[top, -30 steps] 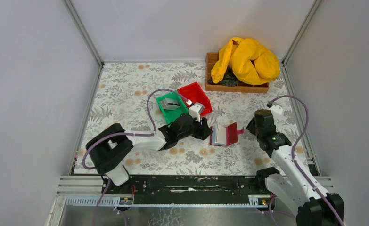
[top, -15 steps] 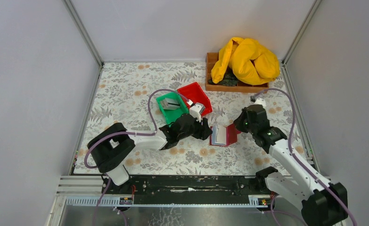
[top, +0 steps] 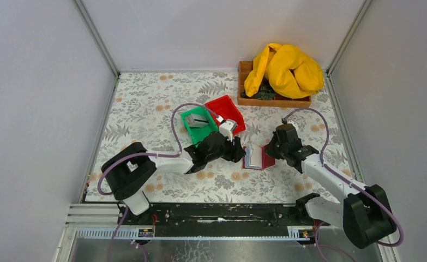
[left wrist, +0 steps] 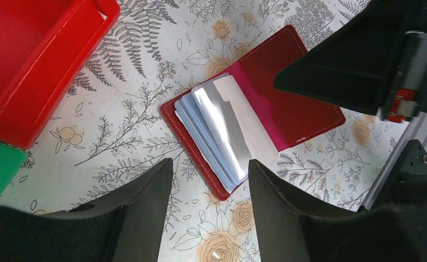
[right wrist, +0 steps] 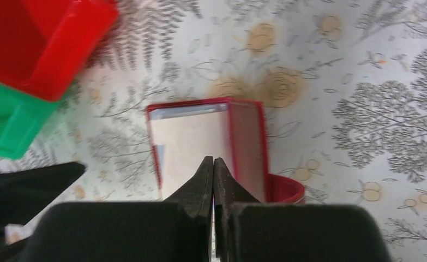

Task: Take the credit cards out of the card holder

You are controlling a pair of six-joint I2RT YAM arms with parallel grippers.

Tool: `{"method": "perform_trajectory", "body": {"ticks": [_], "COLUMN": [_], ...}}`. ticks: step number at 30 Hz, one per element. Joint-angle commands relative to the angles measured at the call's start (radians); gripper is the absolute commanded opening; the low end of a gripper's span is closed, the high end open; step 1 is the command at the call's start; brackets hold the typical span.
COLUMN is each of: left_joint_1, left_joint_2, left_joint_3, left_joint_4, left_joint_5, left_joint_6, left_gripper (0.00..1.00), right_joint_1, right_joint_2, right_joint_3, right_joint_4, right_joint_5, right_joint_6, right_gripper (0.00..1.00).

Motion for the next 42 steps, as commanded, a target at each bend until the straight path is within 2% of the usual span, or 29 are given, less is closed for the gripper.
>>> {"method": "perform_trajectory", "body": {"ticks": [1,6,16,18,19,20,23,27,29,34,37,39,41,42], "left_joint_1": [-0.005,-0.004,-0.003,-0.003,-0.003,-0.003,-0.003,-0.003,-0.004,-0.007,-0.007,-0.007,-0.007,-0.006], "left_joint_2": [-0.003,-0.006,-0.006,-0.008,-0.009,-0.012,-0.011,-0.011,-0.005,0.046,0.08,0.094,0.098,0.095], "left_joint_3": [0.021,0.02,0.024,0.031,0.03,0.028,0.026,0.019,0.004,-0.006,0.009,0.019,0.025,0.025], "left_joint_4": [0.033,0.03,0.023,0.005,0.006,0.008,0.007,0.011,0.052,0.118,0.115,0.107,0.097,0.095], "left_joint_5": [0.013,0.009,0.017,0.019,0.018,0.015,0.003,-0.012,0.023,0.073,0.084,0.088,0.088,0.088], "left_joint_6": [0.009,0.013,0.016,0.016,0.008,0.004,-0.008,-0.054,-0.08,-0.143,-0.15,-0.15,-0.142,-0.137], "left_gripper": [0.61,0.6,0.62,0.88,0.96,1.0,1.0,0.84,0.76,0.62,0.42,0.23,0.02,0.0], "right_joint_1": [-0.059,-0.064,-0.064,-0.064,-0.064,-0.064,-0.065,-0.071,-0.074,-0.075,-0.074,-0.074,-0.074,-0.074], "right_joint_2": [0.05,0.122,0.263,0.273,0.278,0.281,0.277,0.247,0.241,0.237,0.222,0.201,0.174,0.161], "right_joint_3": [-0.032,-0.049,-0.063,-0.073,-0.073,-0.074,-0.075,-0.079,-0.078,-0.083,-0.09,-0.09,-0.083,-0.077], "right_joint_4": [0.054,0.089,0.25,0.278,0.285,0.288,0.285,0.273,0.268,0.268,0.262,0.245,0.226,0.215], "right_joint_5": [-0.022,-0.016,-0.183,-0.208,-0.217,-0.22,-0.21,-0.195,-0.198,-0.223,-0.213,-0.185,-0.167,-0.163], "right_joint_6": [0.019,0.001,0.034,0.044,0.046,0.048,0.045,0.042,0.037,0.022,-0.01,-0.035,-0.063,-0.079], "right_gripper": [0.0,0.0,0.0,0.0,0.0,0.0,0.0,0.0,0.0,0.0,0.0,0.0,0.05,0.08]}}
